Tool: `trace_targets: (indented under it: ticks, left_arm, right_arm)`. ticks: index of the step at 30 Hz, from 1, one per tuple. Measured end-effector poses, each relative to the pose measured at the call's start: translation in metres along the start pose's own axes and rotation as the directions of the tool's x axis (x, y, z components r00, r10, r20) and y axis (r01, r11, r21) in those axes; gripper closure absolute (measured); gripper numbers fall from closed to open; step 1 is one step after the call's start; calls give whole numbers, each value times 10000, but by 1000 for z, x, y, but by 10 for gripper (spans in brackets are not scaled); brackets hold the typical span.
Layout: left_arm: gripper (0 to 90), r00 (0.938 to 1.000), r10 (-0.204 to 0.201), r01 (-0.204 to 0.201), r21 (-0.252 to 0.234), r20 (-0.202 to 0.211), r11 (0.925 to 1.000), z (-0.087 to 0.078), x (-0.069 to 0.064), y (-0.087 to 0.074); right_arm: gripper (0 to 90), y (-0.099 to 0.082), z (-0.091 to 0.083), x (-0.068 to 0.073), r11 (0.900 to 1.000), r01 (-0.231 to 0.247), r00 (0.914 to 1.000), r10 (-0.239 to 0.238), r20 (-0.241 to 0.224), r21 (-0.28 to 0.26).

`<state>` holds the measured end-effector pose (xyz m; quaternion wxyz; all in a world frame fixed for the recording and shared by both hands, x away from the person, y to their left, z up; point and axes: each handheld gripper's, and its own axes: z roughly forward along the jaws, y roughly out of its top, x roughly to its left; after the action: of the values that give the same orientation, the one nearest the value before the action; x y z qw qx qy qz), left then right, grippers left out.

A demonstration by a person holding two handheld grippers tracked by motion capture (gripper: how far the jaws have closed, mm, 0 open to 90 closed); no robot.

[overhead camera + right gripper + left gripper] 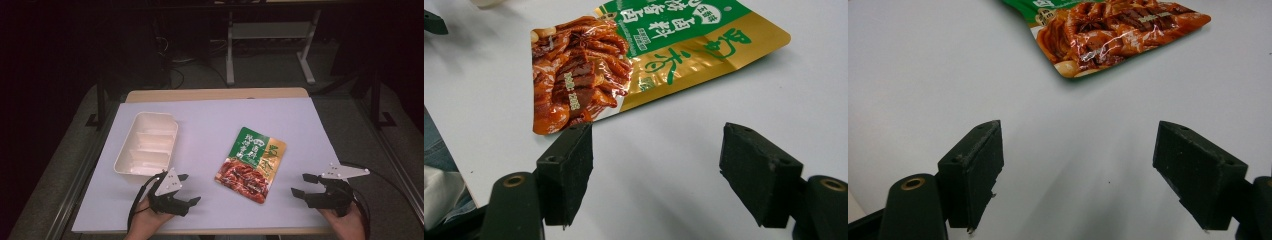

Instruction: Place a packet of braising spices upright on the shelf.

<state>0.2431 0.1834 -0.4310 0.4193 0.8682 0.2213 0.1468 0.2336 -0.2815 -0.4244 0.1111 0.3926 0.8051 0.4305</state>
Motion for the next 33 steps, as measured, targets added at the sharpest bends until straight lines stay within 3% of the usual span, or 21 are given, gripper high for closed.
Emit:
trace_targets:
  ticks: [9,14,24,25,26,27,28,33]
  left_arm:
    - [197,9998,-110,112,-199,147,9997,1,0,7]
    - [244,9993,-8,17,-247,363,9997,5,-1,15]
    - [449,9985,96,-76,-359,536,9993,20,5,34]
    - [471,9985,104,-88,-286,543,9996,22,7,36]
    - [547,9980,62,-49,-209,622,9998,26,8,37]
    - [547,9979,34,-25,-136,652,9999,29,9,39]
    - [628,9975,59,-55,-63,700,10000,33,10,40]
    - [727,9947,-30,-1,294,1031,9996,51,14,50]
  right_arm:
    - [271,0,-1,-1,9999,-2,10000,2,9,-106]
    - [259,0,0,-2,10000,-41,9999,42,109,-68]
    - [260,2,0,-3,9998,-114,9998,117,180,-178]
    - [262,2,-1,-3,9997,-148,9997,152,177,-206]
    - [262,2,0,-3,9996,-175,9997,179,181,-227]
    - [262,2,0,-3,9996,-175,9997,179,181,-227]
    - [261,3,2,-4,9996,-195,9996,199,184,-188]
    - [261,7,7,-4,9998,-181,9996,183,219,-75]
